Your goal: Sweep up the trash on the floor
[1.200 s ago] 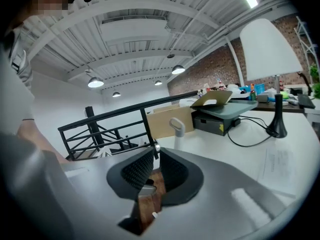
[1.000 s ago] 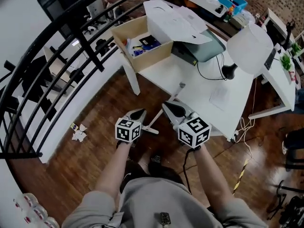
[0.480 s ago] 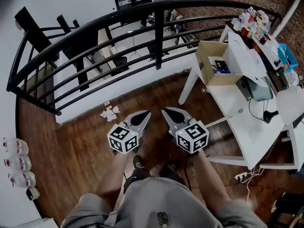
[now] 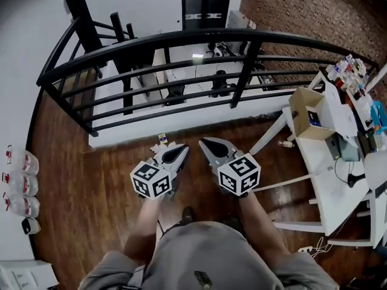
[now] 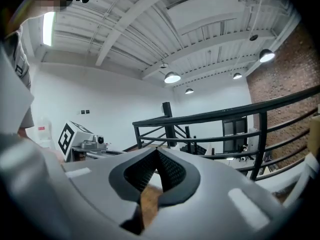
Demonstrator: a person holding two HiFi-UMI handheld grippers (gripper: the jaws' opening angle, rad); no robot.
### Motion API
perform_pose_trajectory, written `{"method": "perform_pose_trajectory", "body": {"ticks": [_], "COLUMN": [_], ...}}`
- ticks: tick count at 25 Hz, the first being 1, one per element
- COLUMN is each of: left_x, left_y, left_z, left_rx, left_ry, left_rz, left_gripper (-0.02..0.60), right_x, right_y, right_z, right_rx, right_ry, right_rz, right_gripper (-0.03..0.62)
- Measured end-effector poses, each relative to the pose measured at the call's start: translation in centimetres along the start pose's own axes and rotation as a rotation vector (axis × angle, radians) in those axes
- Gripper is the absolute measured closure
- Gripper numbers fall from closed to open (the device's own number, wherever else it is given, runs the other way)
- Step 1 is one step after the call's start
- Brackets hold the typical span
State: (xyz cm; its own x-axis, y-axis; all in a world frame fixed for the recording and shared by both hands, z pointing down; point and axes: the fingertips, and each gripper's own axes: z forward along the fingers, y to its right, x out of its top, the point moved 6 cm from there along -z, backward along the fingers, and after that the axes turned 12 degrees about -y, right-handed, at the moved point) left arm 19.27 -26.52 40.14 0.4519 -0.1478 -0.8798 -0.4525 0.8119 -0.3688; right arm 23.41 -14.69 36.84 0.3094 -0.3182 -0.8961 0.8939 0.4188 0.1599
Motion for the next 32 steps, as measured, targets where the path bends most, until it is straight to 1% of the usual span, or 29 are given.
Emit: {"method": "perform_pose_trajectory", "body": {"ticks": [4,9,15,21,25,32], "left_x": [1.0,1.5,1.5,1.6,1.7,1.8], "left_y": [-1.4,-1.8,-2.2,-2.6,-2.8,-2.6], "left_z": [-2.8,-4.4,-5.6,-6.4,-6.7,-6.8], "left_rx": [0.033,0.049,0.067,0.085,0.092,0.085], "left_ry": [0.012,0.036,0.033,0.038,0.040,0.036], "left_rz": [-0.005,-0.016,-0.011,-0.015,-0.013,-0.015], "left_gripper": [0.577,0.577,0.577,0.577,0.577,0.577], "right_x": [1.7,2.4,3.2,3.7,4.0,4.1], "right_y": [-1.9,-3.6,-4.9,-4.9,-5.2,-5.4], "right_z": [2.4,3.8,5.3,5.5,5.6,5.3], "right_rx": [-0.027,-0.008,0.023,0.013,0.026,0.020], "right_ry": [0.005,0.000,0.020,0.033,0.038,0.038], "right_rz": [-0.034,-0.053,-0.055,-0.036,-0.039,-0.044], "right_gripper": [0.594,0.594,0.594,0.594,0.594,0.594]}}
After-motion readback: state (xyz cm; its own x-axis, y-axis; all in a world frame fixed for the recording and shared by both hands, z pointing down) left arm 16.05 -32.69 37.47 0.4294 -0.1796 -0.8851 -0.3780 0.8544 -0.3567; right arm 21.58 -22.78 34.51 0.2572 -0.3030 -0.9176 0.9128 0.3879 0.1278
